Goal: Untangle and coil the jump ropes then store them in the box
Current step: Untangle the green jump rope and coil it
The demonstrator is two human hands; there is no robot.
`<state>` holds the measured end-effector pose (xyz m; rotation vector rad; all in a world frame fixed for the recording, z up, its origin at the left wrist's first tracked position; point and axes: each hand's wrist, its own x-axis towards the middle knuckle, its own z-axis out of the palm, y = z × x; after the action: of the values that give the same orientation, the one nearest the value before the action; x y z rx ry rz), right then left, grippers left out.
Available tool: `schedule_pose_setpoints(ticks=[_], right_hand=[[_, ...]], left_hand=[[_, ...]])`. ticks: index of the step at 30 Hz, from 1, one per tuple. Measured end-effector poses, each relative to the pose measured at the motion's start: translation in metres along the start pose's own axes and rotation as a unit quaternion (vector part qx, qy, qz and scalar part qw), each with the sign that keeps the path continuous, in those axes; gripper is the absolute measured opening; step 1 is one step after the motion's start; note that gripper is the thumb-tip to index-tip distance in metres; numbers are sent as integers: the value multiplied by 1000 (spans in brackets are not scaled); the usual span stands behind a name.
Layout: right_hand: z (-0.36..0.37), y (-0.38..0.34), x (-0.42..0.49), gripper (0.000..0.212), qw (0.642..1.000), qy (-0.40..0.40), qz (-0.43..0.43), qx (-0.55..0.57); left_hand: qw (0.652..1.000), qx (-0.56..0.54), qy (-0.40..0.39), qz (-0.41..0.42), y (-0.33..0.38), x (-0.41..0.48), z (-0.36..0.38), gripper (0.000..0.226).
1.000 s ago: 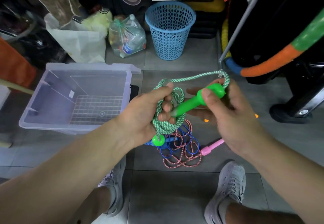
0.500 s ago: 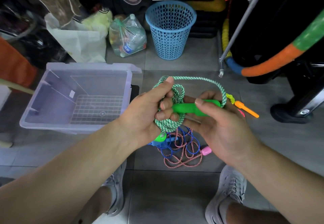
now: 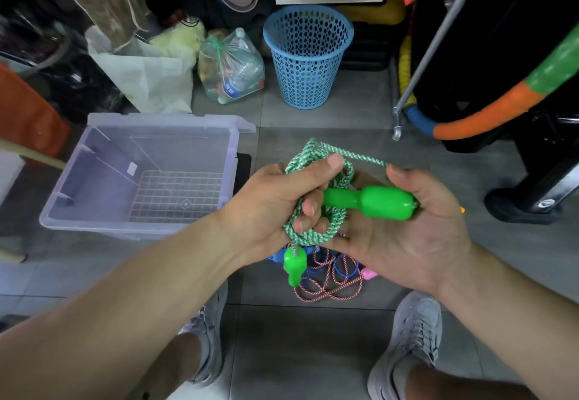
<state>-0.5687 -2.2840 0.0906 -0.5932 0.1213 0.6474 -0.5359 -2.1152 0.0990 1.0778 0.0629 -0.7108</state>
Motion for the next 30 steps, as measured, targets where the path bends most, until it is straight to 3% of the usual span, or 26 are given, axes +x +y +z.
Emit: schedule_pose_setpoints(ticks=[2, 7, 11, 15, 18, 22, 25, 30], right_hand=[[3, 1, 0, 63, 1000, 1, -10, -10], [2, -3, -2, 77, 998, -68, 15, -2], [2, -6, -1, 76, 996, -87, -1, -19], [3, -3, -1, 68, 995, -89, -2, -35], [4, -1, -2, 54, 989, -41, 15, -138], [17, 1, 3, 49, 980, 60, -58, -183], [22, 0, 6, 54, 973, 89, -62, -204], [20, -2, 5, 39, 962, 180, -20, -205]], left_hand=[[1000, 16, -5, 10, 2, -1, -1, 43], [997, 30, -41, 58, -5, -10, 5, 52], [991, 82, -22, 102, -10, -12, 14, 57], [983, 155, -56, 85, -5, -16, 21, 46], [971, 216, -74, 71, -5, -20, 25, 32], [974, 214, -13, 72, 1, -14, 17, 42], [961, 263, 16, 81, 1, -9, 10, 42], [904, 416, 10, 97, -6, -4, 1, 23]])
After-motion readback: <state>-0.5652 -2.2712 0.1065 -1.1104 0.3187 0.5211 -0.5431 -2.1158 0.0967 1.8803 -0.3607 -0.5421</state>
